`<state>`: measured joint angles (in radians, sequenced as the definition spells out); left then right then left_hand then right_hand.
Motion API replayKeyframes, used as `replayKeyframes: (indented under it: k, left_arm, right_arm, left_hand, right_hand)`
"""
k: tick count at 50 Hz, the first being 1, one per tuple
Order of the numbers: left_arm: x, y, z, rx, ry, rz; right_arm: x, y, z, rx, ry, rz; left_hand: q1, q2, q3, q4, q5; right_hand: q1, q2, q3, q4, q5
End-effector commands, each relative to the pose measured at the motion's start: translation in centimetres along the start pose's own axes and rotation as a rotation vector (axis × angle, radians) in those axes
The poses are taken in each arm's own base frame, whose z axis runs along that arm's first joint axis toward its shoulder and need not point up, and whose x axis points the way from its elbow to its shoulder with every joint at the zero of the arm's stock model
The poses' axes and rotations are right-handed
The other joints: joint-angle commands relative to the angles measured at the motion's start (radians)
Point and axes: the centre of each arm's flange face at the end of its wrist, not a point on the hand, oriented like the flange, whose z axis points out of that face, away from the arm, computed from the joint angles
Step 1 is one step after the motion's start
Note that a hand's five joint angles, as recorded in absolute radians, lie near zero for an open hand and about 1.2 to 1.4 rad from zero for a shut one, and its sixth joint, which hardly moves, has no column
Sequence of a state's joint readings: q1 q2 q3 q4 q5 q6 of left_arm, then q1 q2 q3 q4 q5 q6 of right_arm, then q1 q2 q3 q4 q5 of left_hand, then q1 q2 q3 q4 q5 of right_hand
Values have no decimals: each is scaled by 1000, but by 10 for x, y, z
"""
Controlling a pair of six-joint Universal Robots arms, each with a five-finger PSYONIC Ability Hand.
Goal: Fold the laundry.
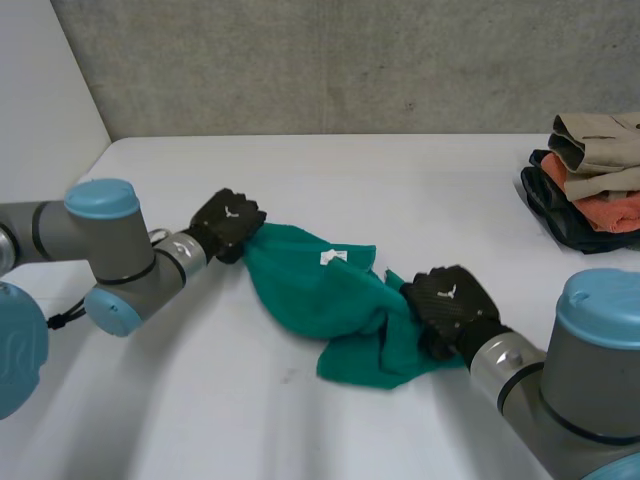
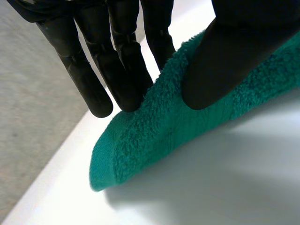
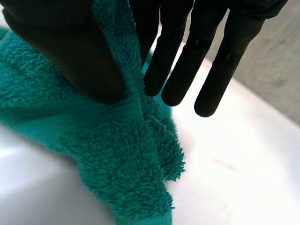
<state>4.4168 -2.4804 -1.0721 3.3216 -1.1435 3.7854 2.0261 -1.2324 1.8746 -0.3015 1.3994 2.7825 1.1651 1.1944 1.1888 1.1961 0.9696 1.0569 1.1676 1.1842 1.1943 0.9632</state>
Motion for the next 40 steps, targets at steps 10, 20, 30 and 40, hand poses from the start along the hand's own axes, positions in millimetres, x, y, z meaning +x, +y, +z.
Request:
replayKeyframes:
  k: [10,20,30,40]
  left_arm:
    - [-53,-157,-120,215,-231,-132]
    - [-38,-184,-188,235,-223,-246]
    - [-13,-99,-121,-28,-128,-365]
    - [-14,-52,-38,-85,-203,-370]
  right_arm:
    - [64,-120,-41,259,228,-260]
    - [105,-164,-46,218,237,-269]
    - [112,-101,61,106,153,-239]
    - [120,-49,138,219,325,-279]
  left_hand:
    - [231,202,207,200,252]
    - [231,202,207,200,252]
    - [231,202,207,200,252]
    - [118,89,94,87,139]
  right_hand:
    - [339,229,212,202,258]
    - [339,229,212,202,258]
    - [339,229,212,202,258]
    - [169,58,42,32,88]
